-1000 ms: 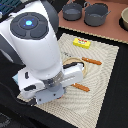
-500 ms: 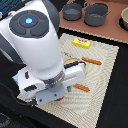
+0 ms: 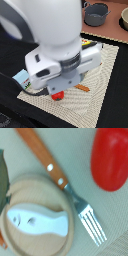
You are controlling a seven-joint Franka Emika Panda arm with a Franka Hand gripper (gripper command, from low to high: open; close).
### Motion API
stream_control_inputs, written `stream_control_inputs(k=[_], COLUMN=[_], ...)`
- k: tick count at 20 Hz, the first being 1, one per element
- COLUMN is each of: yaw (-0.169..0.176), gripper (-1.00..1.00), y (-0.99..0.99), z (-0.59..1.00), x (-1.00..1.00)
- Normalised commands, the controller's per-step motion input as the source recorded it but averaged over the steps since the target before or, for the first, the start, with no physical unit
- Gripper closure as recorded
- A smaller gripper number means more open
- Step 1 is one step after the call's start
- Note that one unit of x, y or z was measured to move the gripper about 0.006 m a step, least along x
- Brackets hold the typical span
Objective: Interact with the objects in diverse but meaningful ways.
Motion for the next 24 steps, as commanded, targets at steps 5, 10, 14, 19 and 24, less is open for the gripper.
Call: stream_control_inputs(k=[5, 10, 14, 19, 24], yaw=[0.282, 0.268, 0.213, 0.094, 0.056], gripper=[-1.0, -1.0, -1.0, -1.0, -1.0], y=[0.38, 0.37, 0.31, 0.15, 0.11], z=[-0.04, -0.22, -0.25, -0.15, -0.25], x=[0.24, 0.02, -0.1, -0.17, -0.27])
